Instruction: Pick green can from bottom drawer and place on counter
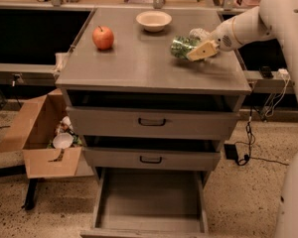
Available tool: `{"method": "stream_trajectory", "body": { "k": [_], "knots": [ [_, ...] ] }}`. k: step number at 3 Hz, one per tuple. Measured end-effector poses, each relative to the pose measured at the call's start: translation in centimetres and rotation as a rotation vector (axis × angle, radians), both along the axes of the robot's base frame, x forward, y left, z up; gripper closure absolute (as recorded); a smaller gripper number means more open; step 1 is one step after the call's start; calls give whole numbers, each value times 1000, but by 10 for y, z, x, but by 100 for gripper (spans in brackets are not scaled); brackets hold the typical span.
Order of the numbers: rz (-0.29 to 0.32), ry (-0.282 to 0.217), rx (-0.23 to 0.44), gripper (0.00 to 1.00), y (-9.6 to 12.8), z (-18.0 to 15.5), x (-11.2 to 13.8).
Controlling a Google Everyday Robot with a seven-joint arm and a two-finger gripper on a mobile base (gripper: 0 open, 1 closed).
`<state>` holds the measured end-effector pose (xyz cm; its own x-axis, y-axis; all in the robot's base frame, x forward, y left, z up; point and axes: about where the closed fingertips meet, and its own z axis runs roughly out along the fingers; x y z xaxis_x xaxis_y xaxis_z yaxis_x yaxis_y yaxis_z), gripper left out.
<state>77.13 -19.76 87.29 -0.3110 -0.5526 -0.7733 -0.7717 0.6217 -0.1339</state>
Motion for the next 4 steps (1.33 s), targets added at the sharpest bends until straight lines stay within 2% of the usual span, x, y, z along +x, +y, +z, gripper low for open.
{"method": "stream_trajectory", "body": {
  "k": [2,3,4],
  "knots": [
    [-6,43,-12,12,3,-16,13],
    [-8,46,-16,0,-1,-17,14],
    [-38,-17,-29,0,-26,10,16]
  ]
}}
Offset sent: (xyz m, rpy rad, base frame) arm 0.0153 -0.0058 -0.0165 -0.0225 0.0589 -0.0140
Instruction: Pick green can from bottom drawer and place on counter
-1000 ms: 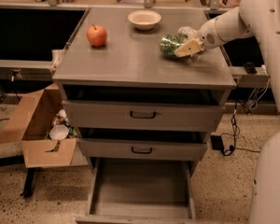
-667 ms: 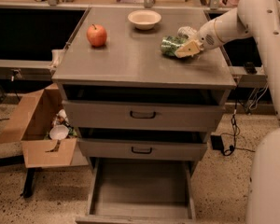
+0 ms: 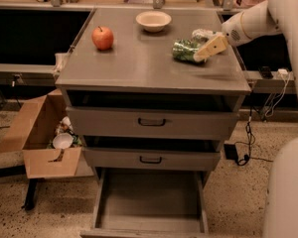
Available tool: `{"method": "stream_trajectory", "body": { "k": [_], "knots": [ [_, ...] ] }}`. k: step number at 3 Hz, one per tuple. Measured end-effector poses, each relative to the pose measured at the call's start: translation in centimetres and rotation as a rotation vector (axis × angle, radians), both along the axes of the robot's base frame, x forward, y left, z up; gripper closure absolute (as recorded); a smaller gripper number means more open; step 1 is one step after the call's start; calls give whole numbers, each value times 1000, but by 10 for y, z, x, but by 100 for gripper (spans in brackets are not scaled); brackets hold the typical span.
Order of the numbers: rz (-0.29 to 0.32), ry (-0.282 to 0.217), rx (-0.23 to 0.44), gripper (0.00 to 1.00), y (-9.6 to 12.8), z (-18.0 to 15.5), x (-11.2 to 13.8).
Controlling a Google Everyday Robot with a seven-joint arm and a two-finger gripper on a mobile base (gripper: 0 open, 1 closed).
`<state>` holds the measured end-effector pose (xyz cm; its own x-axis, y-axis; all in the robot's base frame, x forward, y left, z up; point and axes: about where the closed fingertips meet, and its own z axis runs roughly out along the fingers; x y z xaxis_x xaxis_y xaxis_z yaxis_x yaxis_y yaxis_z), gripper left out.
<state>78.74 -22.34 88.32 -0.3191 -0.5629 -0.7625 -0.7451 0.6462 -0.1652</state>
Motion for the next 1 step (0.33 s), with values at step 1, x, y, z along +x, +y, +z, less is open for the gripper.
{"method": "stream_trajectory", "body": {
  "k": [1],
  "knots": [
    [-46,-125,47,0,-34,56,-5]
  ]
}}
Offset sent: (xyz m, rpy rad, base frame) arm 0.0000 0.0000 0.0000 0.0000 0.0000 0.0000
